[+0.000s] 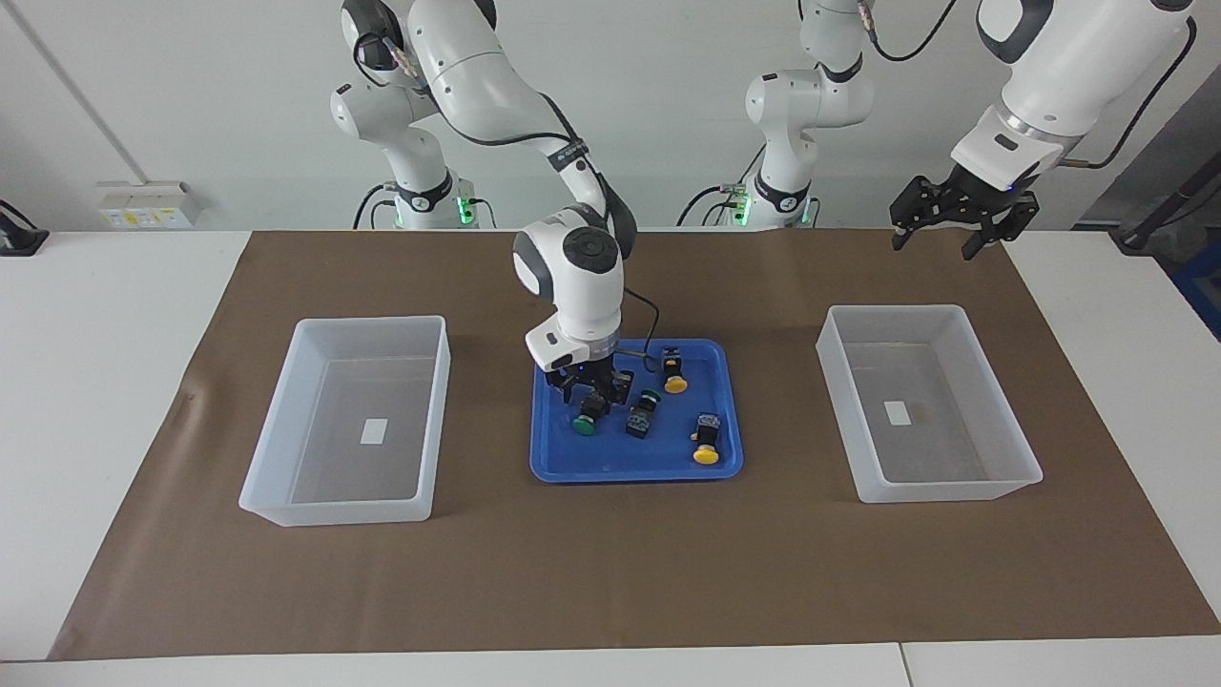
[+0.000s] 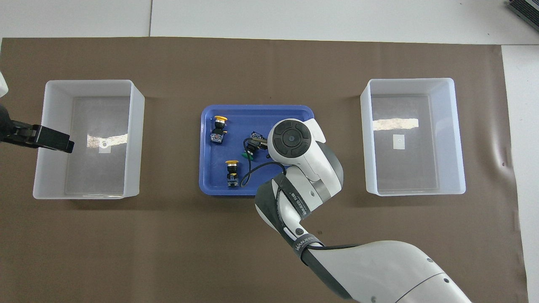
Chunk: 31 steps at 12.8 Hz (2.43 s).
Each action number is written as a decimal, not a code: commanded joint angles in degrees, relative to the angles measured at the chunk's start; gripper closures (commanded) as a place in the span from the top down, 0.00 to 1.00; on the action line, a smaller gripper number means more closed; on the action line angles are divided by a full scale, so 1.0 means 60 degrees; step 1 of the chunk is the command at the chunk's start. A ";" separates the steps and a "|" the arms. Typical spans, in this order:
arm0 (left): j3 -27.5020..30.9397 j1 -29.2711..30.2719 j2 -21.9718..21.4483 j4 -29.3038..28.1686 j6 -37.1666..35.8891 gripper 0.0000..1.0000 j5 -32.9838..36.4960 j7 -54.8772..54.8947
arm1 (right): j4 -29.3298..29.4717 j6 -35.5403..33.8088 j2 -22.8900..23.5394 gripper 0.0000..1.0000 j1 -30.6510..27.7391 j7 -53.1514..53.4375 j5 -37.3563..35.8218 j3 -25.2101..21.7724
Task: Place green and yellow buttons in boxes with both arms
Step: 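Grasp the green-topped button in the tray with the right gripper, then carry the green button into the nearby clear box and release it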
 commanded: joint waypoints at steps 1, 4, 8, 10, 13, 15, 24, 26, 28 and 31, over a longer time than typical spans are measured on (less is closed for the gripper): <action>-0.0081 0.0076 -0.0235 -0.0256 -0.0019 1.00 0.0226 0.0072 | -0.0321 0.0046 -0.0341 0.00 -0.0070 0.0181 -0.0084 0.0074; -0.0081 0.0076 -0.0235 -0.0256 -0.0034 1.00 0.0226 0.0072 | -0.0072 -0.0611 -0.0923 0.00 -0.0289 0.0124 -0.0054 0.0060; -0.0081 0.0076 -0.0235 -0.0242 -0.0034 1.00 0.0226 0.0072 | -0.0027 -0.1929 -0.2710 0.00 -0.1385 -0.0983 -0.0083 0.0001; -0.0066 0.0076 -0.0235 -0.0256 -0.0034 1.00 0.0226 0.0072 | -0.0027 -0.2487 -0.3254 0.00 -0.2481 -0.2971 -0.0083 -0.0014; -0.0066 0.0076 -0.0235 -0.0256 -0.0034 1.00 0.0226 0.0072 | -0.0289 -0.2535 -0.3373 0.00 -0.4007 -0.5906 -0.0039 0.0001; -0.0081 0.0076 -0.0235 -0.0256 -0.0034 1.00 0.0226 0.0072 | -0.0785 -0.1820 -0.3184 0.00 -0.4637 -0.6917 -0.0039 0.0001; -0.0066 0.0076 -0.0235 -0.0256 -0.0034 1.00 0.0226 0.0072 | -0.3087 0.1392 -0.2597 0.11 -0.5255 -0.7625 -0.0039 -0.0014; -0.0066 0.0076 -0.0235 -0.0256 -0.0034 1.00 0.0226 0.0072 | -0.3307 0.1728 -0.2567 0.18 -0.5562 -0.8048 -0.0039 0.0001; -0.0081 0.0076 -0.0235 -0.0256 -0.0034 1.00 0.0226 0.0072 | -0.3425 0.1846 -0.2567 0.53 -0.5578 -0.8050 -0.0039 0.0001; -0.0066 0.0076 -0.0235 -0.0256 -0.0034 1.00 0.0226 0.0072 | -0.3309 0.1745 -0.2611 1.00 -0.5520 -0.7962 -0.0039 0.0001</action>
